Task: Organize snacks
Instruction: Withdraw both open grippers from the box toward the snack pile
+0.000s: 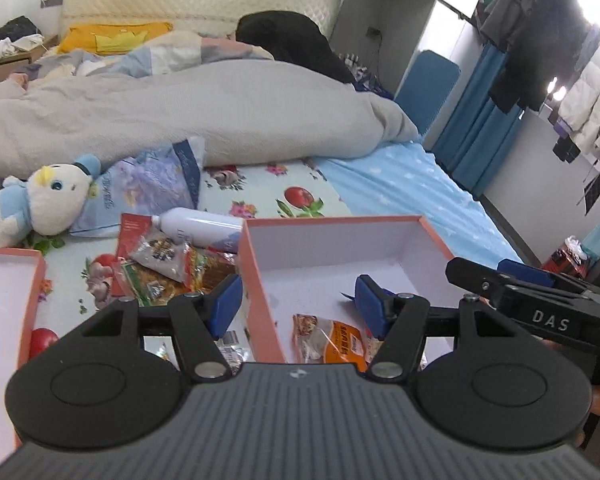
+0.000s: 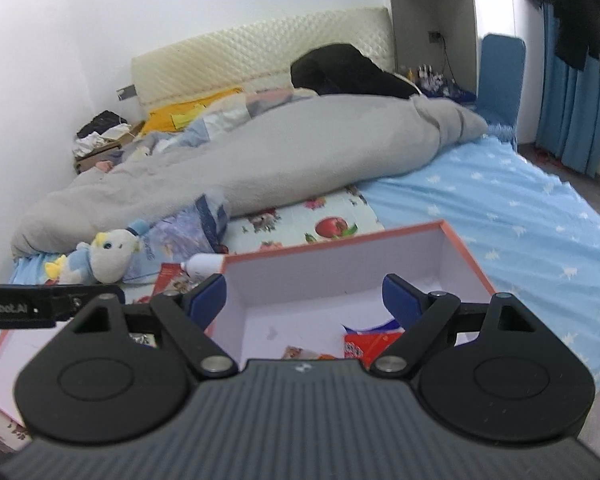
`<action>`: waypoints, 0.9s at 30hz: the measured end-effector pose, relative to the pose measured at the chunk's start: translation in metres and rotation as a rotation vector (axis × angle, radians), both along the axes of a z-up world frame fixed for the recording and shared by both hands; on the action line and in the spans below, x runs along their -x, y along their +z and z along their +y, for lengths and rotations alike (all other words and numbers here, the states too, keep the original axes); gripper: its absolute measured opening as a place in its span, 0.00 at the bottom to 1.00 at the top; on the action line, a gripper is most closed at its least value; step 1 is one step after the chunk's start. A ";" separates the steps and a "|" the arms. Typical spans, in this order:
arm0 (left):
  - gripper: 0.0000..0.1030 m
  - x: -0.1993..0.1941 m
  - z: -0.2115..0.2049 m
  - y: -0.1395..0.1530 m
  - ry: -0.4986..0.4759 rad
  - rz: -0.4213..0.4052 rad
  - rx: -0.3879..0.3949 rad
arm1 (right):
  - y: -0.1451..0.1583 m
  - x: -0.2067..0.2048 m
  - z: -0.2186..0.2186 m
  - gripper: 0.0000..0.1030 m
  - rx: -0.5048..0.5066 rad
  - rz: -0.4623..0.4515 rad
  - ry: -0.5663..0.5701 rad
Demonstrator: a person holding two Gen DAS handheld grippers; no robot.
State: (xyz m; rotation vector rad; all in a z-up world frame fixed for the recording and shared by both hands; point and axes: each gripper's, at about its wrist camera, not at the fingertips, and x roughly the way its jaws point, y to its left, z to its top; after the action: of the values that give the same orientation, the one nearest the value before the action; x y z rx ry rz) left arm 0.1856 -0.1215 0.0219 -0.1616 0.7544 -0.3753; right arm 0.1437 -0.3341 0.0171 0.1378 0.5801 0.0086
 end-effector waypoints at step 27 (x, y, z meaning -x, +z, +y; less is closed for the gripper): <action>0.66 0.032 0.124 -0.029 0.185 0.030 0.009 | -0.011 0.001 0.112 0.84 -0.011 0.069 0.179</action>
State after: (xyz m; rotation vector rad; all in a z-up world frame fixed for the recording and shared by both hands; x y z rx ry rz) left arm 0.1532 0.0026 -0.0070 -0.2441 0.7607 -0.2004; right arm 0.1427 -0.2220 0.0066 0.0964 0.6601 0.1811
